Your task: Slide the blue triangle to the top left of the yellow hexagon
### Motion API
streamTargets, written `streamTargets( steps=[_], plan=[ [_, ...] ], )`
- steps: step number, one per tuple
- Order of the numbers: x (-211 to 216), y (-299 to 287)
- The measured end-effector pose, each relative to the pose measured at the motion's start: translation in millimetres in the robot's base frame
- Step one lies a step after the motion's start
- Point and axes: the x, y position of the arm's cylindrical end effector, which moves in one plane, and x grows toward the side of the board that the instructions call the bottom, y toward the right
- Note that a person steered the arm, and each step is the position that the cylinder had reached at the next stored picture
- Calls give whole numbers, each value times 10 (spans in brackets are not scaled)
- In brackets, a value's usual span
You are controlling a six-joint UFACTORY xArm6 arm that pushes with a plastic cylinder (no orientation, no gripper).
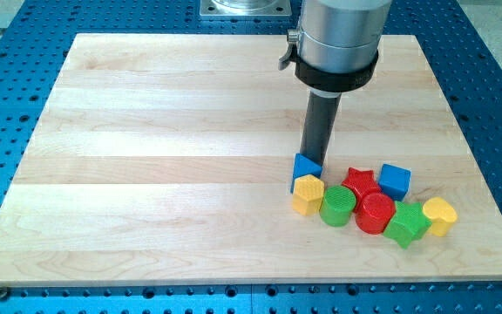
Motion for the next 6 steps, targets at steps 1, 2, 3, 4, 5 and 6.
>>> streamTargets(
  steps=[1,2,3,4,5,6],
  plan=[
    [-53,-126],
    [307,-377],
    [385,-431],
    [510,-932],
    [790,-1163],
    [820,-849]
  ],
)
